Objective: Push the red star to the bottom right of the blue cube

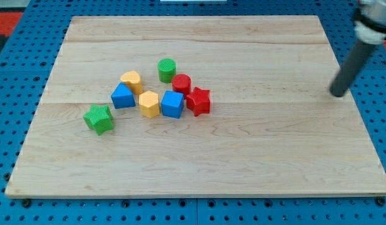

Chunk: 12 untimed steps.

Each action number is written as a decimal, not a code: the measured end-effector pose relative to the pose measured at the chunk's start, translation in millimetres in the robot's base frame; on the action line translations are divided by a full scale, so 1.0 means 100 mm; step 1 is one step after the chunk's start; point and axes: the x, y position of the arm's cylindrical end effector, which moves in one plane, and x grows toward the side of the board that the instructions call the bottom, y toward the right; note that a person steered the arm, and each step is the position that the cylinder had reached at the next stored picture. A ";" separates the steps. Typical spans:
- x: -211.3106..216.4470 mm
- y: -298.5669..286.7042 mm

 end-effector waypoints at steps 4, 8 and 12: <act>-0.06 -1.93; 0.82 -1.87; 0.38 -2.25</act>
